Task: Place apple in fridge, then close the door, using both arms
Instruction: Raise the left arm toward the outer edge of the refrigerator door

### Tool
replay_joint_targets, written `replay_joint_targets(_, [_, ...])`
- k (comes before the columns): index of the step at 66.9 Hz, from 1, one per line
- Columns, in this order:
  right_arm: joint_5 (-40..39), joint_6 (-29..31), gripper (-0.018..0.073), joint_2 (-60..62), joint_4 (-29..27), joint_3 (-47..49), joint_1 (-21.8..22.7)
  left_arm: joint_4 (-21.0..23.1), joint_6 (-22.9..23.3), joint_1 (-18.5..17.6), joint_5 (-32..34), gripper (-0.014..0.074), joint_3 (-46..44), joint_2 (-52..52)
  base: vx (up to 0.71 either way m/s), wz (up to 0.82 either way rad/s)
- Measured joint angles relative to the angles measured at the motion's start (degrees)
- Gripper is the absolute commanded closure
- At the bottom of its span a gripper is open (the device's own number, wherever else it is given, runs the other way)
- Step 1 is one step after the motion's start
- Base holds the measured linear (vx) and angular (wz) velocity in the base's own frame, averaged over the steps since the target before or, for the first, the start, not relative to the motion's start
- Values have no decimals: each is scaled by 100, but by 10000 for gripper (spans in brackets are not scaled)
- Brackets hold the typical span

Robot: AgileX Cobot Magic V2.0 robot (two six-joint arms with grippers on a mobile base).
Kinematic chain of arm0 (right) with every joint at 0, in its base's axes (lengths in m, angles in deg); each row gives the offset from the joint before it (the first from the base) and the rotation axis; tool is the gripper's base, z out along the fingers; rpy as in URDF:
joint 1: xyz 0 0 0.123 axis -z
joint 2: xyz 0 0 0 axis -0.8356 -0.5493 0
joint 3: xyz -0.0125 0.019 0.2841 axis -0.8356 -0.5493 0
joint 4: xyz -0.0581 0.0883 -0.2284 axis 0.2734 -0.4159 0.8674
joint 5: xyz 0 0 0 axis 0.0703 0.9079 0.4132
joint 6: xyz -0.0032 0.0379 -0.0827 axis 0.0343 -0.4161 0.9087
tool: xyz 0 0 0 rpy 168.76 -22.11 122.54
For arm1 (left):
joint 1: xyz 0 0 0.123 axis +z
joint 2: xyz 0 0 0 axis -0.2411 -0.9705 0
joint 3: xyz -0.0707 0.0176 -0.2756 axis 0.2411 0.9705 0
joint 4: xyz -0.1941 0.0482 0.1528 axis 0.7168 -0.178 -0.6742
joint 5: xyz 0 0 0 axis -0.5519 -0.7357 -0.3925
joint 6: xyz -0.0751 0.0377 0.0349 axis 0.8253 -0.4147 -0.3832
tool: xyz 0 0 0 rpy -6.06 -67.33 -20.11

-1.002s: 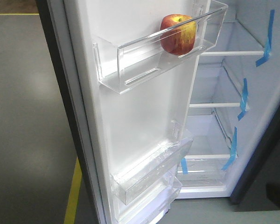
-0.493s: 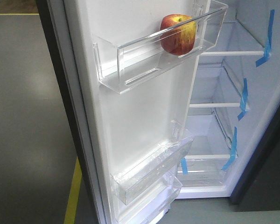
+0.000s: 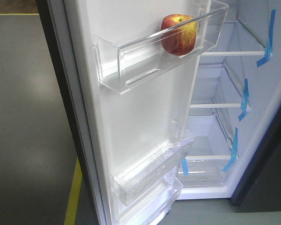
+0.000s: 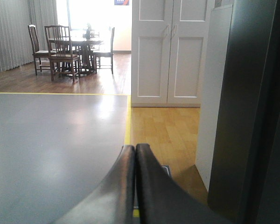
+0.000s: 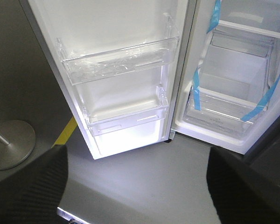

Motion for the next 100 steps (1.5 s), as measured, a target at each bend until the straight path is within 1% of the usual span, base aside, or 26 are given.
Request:
replay_joint_targets(5, [0,0,-20,0,12,0,0,0,22,0,215,603,0,0,0,0])
replay_joint_targets(14, [0,0,-20,0,12,0,0,6,252,0,811,603,-52,0,0,0])
replay_joint_targets(21, [0,0,-20,0,12,0,0,6,330,0,859,603,-432,0,0,0])
replay_joint_targets(26, [0,0,-20,0,12,0,0,6,343,0,690,603,-955,-130,0,0])
replay_joint_targets(33, [0,0,-20,0,13,0,0,6,286,0,183,603,-1745,-715,0,0])
replay_joint_targets(39, [0,0,-20,0,13,0,0,6,114,0,-373,603,-2397,-1406,0,0])
replay_joint_targets(50, [0,0,-20,0,13,0,0,6,-225,0,-1500,603,-3644,-3113,0,0])
replay_joint_targets(54, [0,0,-20,0,13,0,0,6,-304,0,-1962,603,-4059,-3728,0,0])
replay_joint_targets(68, [0,0,-20,0,13,0,0,6,-515,0,-3255,603,-5502,-5748,0,0])
replay_joint_targets(82, [0,0,-20,0,13,0,0,6,-613,0,-4327,603,-6833,-7409,0,0])
replay_joint_targets(87, [0,0,-20,0,13,0,0,6,-689,0,-4626,603,-7173,-7809,0,0])
replay_joint_targets(93, [0,0,-20,0,13,0,0,140,-861,0,-4888,603,-7588,-8275,0,0])
replay_joint_targets(97, [0,0,-20,0,13,0,0,366,-1042,6,-5008,603,-7819,-8527,0,0])
replay_joint_targets(100, [0,0,-20,0,13,0,0,663,-1228,11,-5055,603,-7986,-8709,0,0])
